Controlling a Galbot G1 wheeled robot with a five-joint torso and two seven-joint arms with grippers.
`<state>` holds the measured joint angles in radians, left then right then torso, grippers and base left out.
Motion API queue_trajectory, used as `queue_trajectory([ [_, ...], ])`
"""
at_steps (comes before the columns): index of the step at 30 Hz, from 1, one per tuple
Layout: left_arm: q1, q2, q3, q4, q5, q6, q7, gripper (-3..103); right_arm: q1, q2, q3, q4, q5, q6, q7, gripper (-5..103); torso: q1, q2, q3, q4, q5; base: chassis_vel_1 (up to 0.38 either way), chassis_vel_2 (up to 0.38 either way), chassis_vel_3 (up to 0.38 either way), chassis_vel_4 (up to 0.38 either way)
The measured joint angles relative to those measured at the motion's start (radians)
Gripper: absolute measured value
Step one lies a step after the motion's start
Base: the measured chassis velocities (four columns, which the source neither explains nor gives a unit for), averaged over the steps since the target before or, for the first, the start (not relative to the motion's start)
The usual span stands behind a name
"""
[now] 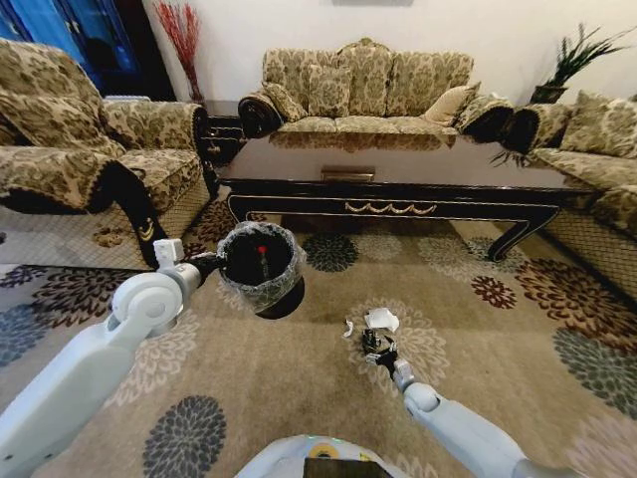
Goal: Move to the front of the table and pick up the trash from the floor, then place it into the trash bin.
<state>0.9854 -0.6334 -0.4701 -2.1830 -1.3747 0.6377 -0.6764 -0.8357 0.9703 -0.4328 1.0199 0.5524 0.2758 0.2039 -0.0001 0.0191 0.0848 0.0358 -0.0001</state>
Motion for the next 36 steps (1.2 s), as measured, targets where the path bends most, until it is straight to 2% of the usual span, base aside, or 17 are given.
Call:
queue_trajectory([
  [3, 0.001, 0.001, 0.000, -0.003, 0.000, 0.000, -0.001, 4, -0.001, 0.000, 0.003, -0.001, 0.004, -0.002, 0.001, 101, 0.000, 0.000, 0.000, -0.0001, 0.0001, 0.000, 0.000, 0.000, 0.000],
  [5, 0.001, 0.001, 0.000, -0.004, 0.000, -0.001, -0.002, 4, -0.005, 0.001, 0.006, 0.003, 0.007, -0.002, 0.001, 94, 0.000, 0.000, 0.000, 0.0000, 0.0000, 0.000, 0.000, 0.000, 0.000],
  [6, 0.001, 0.001, 0.000, -0.004, 0.000, -0.001, -0.002, 4, -0.005, 0.001, 0.006, 0.003, 0.007, -0.002, 0.001, 94, 0.000, 0.000, 0.000, 0.0000, 0.0000, 0.000, 0.000, 0.000, 0.000],
  [8, 0.001, -0.004, 0.002, -0.004, 0.004, -0.002, -0.005, 4, -0.015, 0.004, 0.007, 0.007, 0.005, -0.002, -0.001, 83, 0.000, 0.000, 0.000, 0.0000, 0.0002, 0.000, 0.000, 0.000, 0.000],
  [9, 0.001, -0.004, 0.002, -0.004, 0.004, -0.002, -0.005, 4, -0.015, 0.004, 0.007, 0.007, 0.005, -0.002, -0.001, 83, 0.000, 0.000, 0.000, 0.0000, 0.0002, 0.000, 0.000, 0.000, 0.000],
  [12, 0.000, -0.010, 0.011, -0.003, 0.008, -0.003, -0.011, 4, -0.036, 0.009, 0.010, 0.013, -0.005, 0.003, -0.003, 67, 0.000, 0.000, 0.000, 0.0000, 0.0002, 0.000, 0.000, 0.000, 0.000],
  [13, 0.000, -0.010, 0.011, -0.003, 0.008, -0.003, -0.011, 4, -0.036, 0.009, 0.010, 0.013, -0.005, 0.003, -0.003, 67, 0.000, 0.000, 0.000, 0.0000, 0.0002, 0.000, 0.000, 0.000, 0.000],
  [15, -0.001, -0.013, 0.020, -0.001, 0.016, -0.004, -0.015, 4, -0.050, 0.008, 0.017, 0.020, -0.016, 0.014, -0.012, 56, 0.000, 0.000, 0.000, 0.0000, 0.0002, 0.000, 0.000, 0.000, 0.000],
  [17, -0.001, -0.014, 0.022, 0.000, 0.017, -0.004, -0.016, 4, -0.053, 0.008, 0.018, 0.021, -0.018, 0.017, -0.016, 56, 0.000, 0.000, 0.000, 0.0000, 0.0002, 0.000, 0.000, 0.000, 0.000],
  [21, -0.005, -0.021, 0.038, 0.005, 0.028, -0.005, -0.021, 4, -0.062, 0.008, 0.038, 0.020, -0.030, 0.041, -0.043, 34, 0.000, 0.000, 0.000, 0.0000, 0.0001, 0.000, 0.000, 0.000, 0.000],
  [24, -0.005, -0.022, 0.043, 0.007, 0.031, -0.005, -0.021, 4, -0.062, 0.009, 0.044, 0.019, -0.030, 0.049, -0.050, 29, 0.000, 0.000, 0.000, 0.0000, 0.0002, 0.000, 0.000, 0.000, 0.000],
  [25, -0.006, -0.023, 0.047, 0.010, 0.033, -0.005, -0.021, 4, -0.062, 0.009, 0.052, 0.020, -0.033, 0.060, -0.057, 19, 0.000, 0.000, 0.000, 0.0001, 0.0002, 0.000, 0.000, 0.000, 0.000],
  [31, 0.005, -0.035, 0.066, 0.013, 0.046, -0.006, -0.028, 4, -0.081, -0.018, 0.096, 0.096, -0.050, 0.087, -0.072, 14, 0.000, 0.000, 0.000, 0.0000, 0.0008, 0.000, 0.000, 0.000, 0.000],
  [33, 0.024, -0.052, 0.084, 0.016, 0.066, -0.006, -0.031, 4, -0.106, -0.051, 0.145, 0.203, -0.047, 0.090, -0.076, 14, 0.000, 0.000, 0.000, 0.0000, 0.0003, 0.000, 0.000, 0.000, 0.000],
  [34, 0.044, -0.071, 0.110, 0.022, 0.093, -0.006, -0.033, 4, -0.130, -0.089, 0.201, 0.315, -0.036, 0.091, -0.077, 14, 0.000, 0.000, 0.000, 0.0005, 0.0004, 0.000, 0.000, 0.000, 0.000],
  [36, 0.054, -0.081, 0.126, 0.025, 0.109, -0.006, -0.034, 4, -0.140, -0.114, 0.230, 0.371, -0.030, 0.091, -0.077, 14, 0.000, 0.000, 0.000, 0.0005, 0.0002, 0.000, 0.000, 0.000, 0.000],
])
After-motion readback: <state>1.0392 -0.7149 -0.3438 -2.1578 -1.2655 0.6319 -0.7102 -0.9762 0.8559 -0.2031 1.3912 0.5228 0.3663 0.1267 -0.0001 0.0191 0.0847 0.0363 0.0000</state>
